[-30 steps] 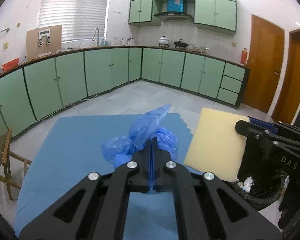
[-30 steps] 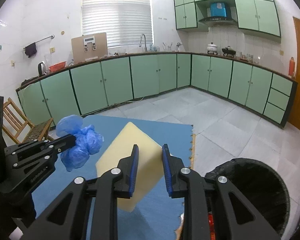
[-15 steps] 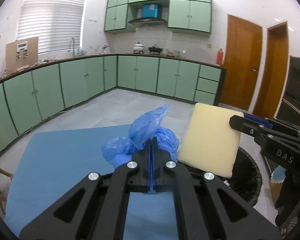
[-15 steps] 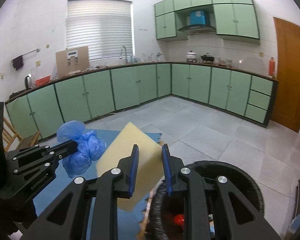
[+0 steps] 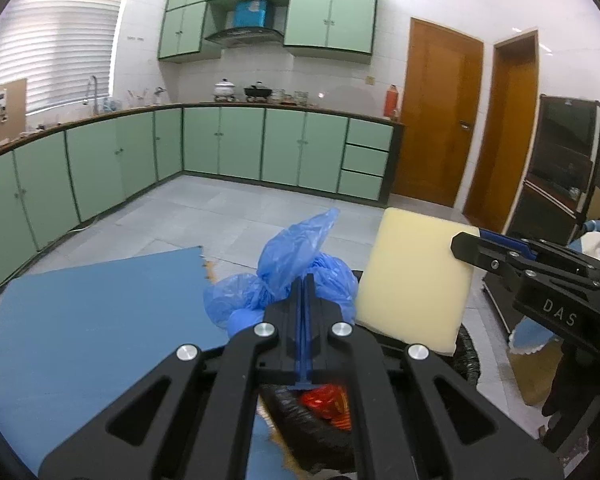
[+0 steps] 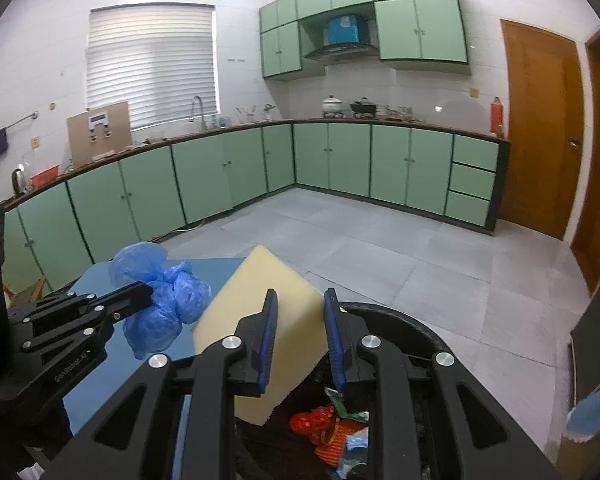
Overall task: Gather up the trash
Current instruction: 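Carry blue bag and sponge over the bin and open both grippers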
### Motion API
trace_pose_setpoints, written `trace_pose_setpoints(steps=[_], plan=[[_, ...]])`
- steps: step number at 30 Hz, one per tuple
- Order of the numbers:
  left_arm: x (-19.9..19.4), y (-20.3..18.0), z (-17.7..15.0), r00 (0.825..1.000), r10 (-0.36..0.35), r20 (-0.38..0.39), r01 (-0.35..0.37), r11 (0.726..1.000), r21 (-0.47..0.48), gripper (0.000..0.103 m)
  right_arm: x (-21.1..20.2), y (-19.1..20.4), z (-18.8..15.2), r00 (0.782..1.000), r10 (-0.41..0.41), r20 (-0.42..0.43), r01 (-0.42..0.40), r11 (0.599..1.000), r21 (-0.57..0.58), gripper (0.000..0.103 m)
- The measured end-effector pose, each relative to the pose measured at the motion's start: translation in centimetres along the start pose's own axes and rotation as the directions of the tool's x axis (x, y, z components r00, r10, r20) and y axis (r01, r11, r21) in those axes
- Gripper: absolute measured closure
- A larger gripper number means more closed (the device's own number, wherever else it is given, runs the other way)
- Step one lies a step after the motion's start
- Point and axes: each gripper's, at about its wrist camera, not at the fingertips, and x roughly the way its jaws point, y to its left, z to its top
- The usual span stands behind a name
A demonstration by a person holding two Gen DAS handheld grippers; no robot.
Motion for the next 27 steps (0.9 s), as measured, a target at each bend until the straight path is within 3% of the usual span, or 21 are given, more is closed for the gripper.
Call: trace_pose_setpoints(steps=[9,22,26,27], plan=[[5.7,-3.2,-1.8,0.996,-0.078,-0.051,0.079,0.997,0.014,0.103,1.4,-5.7,-2.2,0.995,-0.079,-0.055,0.081,0.996,0.045,0.080],[14.1,-4.6,-4.8,0.979,-0.061,-0.197,0.071,0.997,0.044,0.102,7.6,-10.9,-7.8,0.970,-0.116,-0.215,0.146,0.981,0.129,0.079],[15.5,-4.1,-5.3,0.967,-0.075,-0.245,0.081,0.997,0.017,0.093,9.2,-11.7,-9.1,0.959,-0.117,-0.260,0.155,0.980,0.128,0.075],[15.7,-3.9,-5.2,0.964,-0.079,-0.255,0.084,0.996,0.009,0.081,9.5,-11.8,-9.3,0.955,-0.129,-0.265,0.168,0.978,0.127,0.073]])
